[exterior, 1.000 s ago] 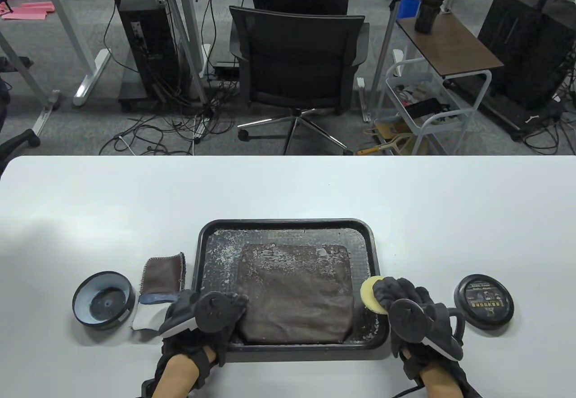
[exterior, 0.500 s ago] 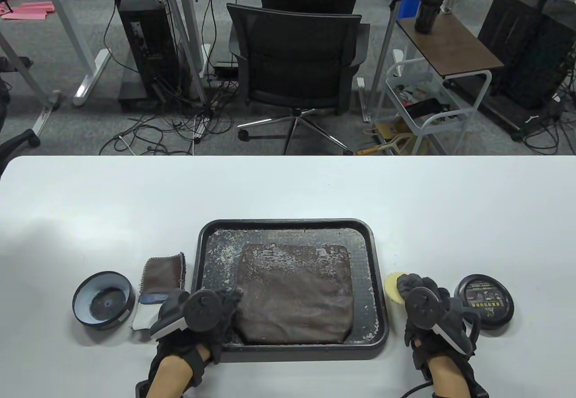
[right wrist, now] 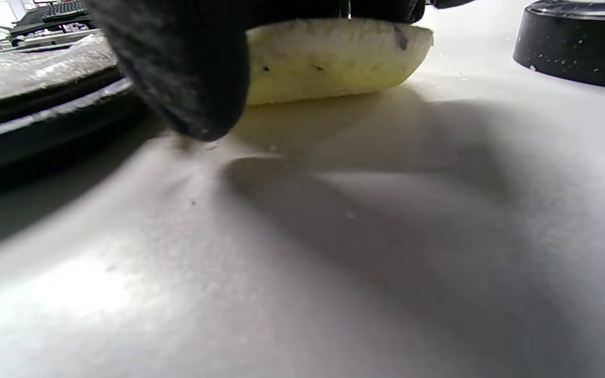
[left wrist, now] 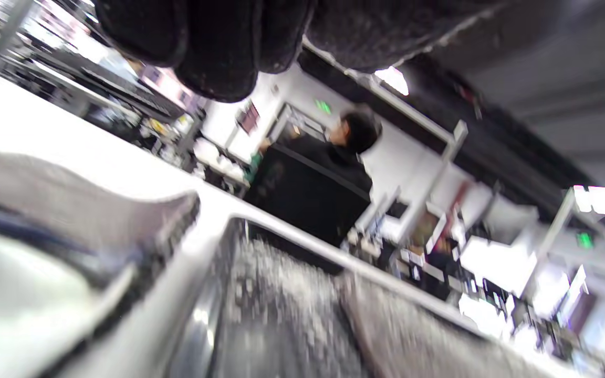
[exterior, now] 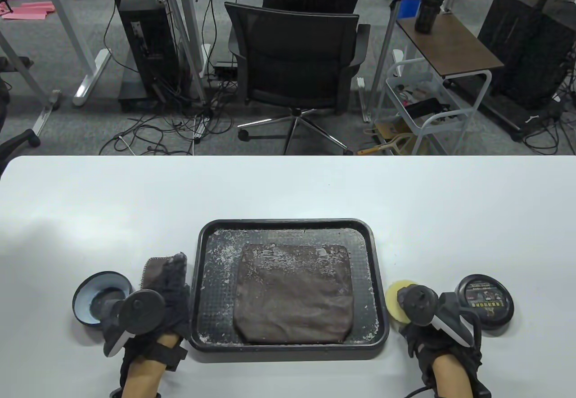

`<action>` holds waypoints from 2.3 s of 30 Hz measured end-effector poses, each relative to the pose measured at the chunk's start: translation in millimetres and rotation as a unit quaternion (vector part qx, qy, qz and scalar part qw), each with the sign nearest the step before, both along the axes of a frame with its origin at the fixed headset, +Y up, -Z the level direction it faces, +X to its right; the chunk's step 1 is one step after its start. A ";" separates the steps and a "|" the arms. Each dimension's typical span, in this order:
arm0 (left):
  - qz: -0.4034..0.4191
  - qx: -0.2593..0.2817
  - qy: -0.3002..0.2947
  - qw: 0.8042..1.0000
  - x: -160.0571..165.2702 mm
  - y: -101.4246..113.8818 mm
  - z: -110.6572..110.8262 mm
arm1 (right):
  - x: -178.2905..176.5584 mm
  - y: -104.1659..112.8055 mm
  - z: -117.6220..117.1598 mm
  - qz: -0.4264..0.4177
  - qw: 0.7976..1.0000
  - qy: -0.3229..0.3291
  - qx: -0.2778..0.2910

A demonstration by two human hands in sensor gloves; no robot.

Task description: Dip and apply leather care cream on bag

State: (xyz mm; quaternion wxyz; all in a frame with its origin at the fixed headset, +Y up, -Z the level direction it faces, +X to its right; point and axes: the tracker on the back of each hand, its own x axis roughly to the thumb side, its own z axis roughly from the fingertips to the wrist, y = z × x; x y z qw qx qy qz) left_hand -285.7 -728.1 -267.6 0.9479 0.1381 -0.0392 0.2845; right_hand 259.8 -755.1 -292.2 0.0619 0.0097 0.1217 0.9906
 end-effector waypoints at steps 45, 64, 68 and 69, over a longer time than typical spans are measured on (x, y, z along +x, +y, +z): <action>0.090 -0.259 0.347 0.897 -153.3 -72.3 27.1 | 14.1 33.7 11.3 -0.113 0.976 -0.013 0.184; 0.123 -0.072 0.350 0.926 -146.0 -41.4 34.1 | 50.5 34.1 14.7 -0.116 0.952 -0.119 0.256; 0.127 -0.007 0.323 0.938 -134.8 -28.7 33.9 | 64.5 32.8 16.5 -0.107 0.941 -0.169 0.274; 0.138 0.021 0.310 0.940 -130.4 -25.8 34.6 | 67.5 32.1 16.4 -0.106 0.939 -0.179 0.273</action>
